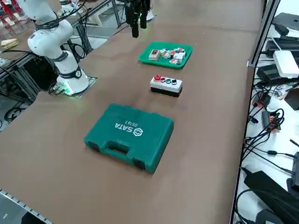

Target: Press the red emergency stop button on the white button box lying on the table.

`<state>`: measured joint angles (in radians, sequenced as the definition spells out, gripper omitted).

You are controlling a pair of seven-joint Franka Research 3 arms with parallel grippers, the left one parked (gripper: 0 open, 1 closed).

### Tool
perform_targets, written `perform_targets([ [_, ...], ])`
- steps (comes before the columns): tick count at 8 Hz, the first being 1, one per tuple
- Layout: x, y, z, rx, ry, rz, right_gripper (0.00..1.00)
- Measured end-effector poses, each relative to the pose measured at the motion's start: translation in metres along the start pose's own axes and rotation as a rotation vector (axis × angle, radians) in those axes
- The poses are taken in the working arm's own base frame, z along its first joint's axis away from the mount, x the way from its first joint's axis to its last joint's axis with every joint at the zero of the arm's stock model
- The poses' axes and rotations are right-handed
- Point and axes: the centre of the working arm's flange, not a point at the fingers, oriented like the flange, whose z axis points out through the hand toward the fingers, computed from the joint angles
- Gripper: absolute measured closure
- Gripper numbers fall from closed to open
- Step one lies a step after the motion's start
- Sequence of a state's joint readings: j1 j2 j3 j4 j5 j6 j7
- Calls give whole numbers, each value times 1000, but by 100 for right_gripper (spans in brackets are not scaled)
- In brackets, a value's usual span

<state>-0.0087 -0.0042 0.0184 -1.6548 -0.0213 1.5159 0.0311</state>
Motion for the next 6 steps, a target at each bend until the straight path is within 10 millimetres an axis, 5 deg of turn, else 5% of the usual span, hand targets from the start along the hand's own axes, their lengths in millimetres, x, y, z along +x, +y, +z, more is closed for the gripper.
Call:
perform_targets([
  [3, 4, 0, 10, -1, -28, -1, 97],
  [6, 1, -5, 16, -1, -67, -7, 99],
])
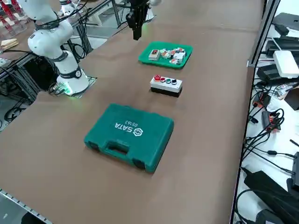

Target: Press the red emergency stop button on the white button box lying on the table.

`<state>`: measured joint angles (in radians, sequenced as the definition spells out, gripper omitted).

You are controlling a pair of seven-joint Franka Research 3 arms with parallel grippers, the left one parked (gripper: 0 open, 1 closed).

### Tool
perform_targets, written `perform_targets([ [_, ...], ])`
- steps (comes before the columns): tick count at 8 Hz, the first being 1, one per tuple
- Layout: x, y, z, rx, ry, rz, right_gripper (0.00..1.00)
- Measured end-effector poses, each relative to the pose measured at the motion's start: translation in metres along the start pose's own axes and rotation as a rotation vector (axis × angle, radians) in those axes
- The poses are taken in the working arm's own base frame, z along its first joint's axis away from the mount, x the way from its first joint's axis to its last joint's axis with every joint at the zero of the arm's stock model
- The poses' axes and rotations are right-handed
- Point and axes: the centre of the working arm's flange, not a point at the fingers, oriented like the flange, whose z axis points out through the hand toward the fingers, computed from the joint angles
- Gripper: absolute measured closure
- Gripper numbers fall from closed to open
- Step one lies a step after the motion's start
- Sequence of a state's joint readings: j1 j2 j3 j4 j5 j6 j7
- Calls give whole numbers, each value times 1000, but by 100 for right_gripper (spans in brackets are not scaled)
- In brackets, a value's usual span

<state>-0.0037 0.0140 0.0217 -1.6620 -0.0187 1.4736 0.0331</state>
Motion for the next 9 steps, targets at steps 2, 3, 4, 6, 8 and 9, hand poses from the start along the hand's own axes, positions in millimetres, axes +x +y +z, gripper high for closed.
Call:
perform_targets([
  [2, 2, -17, 17, 15, -30, -21, 99],
  [3, 5, -25, 29, 36, -27, -16, 99],
  [4, 11, -34, 45, 47, -13, -5, 99],
  [6, 24, -61, 90, 47, 32, 31, 99],
  [8, 28, -96, 147, 51, 100, 81, 99],
  [9, 26, -107, 173, 56, 130, 91, 99],
])
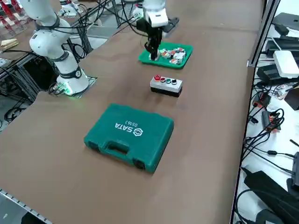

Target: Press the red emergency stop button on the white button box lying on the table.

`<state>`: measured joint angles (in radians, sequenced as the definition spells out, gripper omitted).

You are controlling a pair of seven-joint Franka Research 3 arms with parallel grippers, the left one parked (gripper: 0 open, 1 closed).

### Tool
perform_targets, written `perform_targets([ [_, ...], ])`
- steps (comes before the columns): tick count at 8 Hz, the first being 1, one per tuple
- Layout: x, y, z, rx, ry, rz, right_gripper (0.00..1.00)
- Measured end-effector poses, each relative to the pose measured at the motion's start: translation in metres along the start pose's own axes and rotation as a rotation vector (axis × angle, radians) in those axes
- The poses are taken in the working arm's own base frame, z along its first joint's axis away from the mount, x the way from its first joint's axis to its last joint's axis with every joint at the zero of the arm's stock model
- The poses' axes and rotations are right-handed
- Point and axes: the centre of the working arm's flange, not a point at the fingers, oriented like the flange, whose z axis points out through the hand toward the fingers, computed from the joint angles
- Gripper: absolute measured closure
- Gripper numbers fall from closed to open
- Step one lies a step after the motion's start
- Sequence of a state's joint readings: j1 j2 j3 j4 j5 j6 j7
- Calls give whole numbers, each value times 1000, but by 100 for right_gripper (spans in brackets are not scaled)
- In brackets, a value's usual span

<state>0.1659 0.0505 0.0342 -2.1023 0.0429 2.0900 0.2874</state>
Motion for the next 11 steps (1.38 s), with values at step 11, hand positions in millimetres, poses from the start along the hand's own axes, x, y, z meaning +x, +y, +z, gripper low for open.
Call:
perform_targets([
  [11, -8, 0, 101, 18, 76, 12, 99],
])
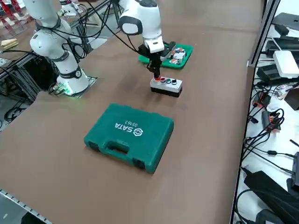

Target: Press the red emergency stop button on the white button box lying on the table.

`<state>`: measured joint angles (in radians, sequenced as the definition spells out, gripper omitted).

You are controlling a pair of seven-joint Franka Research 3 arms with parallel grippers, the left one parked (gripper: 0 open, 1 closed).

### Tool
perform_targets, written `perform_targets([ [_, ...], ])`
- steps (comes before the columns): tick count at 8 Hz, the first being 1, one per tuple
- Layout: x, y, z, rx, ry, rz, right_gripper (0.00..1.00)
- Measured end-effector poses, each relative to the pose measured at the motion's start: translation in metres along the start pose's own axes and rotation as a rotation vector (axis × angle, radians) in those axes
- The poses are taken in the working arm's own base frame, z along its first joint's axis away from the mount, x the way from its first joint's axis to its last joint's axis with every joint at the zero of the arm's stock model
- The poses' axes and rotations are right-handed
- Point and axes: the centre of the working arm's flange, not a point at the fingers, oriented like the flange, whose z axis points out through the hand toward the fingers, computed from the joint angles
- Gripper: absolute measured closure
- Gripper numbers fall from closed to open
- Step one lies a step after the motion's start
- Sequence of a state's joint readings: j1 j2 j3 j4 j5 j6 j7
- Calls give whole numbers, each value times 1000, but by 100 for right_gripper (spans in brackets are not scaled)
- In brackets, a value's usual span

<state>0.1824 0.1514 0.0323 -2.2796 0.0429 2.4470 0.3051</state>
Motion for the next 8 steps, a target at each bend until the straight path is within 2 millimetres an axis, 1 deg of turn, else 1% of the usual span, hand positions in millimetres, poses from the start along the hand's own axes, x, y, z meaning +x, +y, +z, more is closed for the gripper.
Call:
perform_targets([
  [3, -2, -1, 9, -1, -2, -3, 99],
  [8, -2, -1, 10, 2, 7, -3, 99],
])
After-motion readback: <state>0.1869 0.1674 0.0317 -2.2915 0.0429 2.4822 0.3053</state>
